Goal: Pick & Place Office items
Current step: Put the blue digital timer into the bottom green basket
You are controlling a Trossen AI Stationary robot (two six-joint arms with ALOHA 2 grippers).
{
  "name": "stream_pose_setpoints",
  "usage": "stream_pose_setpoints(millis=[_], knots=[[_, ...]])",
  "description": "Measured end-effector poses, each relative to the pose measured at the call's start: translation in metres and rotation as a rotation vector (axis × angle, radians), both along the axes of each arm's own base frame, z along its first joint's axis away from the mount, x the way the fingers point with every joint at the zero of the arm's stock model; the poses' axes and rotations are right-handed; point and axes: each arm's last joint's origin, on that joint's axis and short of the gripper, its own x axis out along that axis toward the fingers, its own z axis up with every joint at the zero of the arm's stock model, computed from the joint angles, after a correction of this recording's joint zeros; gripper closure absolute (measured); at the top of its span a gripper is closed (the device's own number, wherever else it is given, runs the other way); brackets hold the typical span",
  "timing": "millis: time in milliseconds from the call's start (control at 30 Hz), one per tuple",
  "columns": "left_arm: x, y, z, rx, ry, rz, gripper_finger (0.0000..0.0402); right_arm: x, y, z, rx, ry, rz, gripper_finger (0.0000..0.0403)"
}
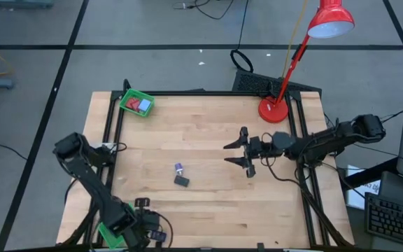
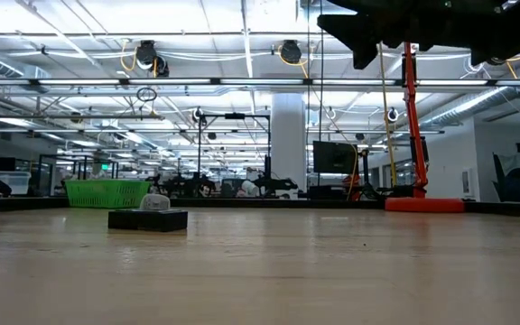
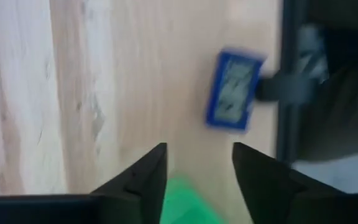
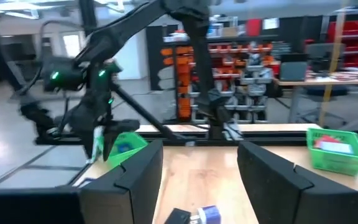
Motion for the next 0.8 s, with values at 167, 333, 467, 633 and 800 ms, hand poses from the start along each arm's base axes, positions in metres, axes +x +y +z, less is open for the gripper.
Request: stream_pose_setpoints(millis=[167,333,467,633,800], knots=[[-0.002,-0.003,-0.027,0.053,0.088,-0.074,0.0149,-0.001,0.006,0.000,0.008,0.004,-0.055,0.0206],[0.005,-0.011,-0.039,0.041,0.069,-0.174,0.0095,-0.002,0.010,0.000,0.019,0.005,-0.098,0.0206],[0.008,-0.015,-0.044,0.029,0.042,-0.224,0.0075,0.000,0.014,-0.004,0.017,0.014,-0.090,0.0206],[0.013,-0.015,-0.053,0.078,0.006,-0.285,0.0071,0.005,0.015,-0.010,0.016,0.020,-0.090,0.0206],[0.025,-0.017,-0.061,0.066,-0.036,-0.305,0.0071,0.009,0.016,-0.013,0.020,0.004,-0.091,0.0206]])
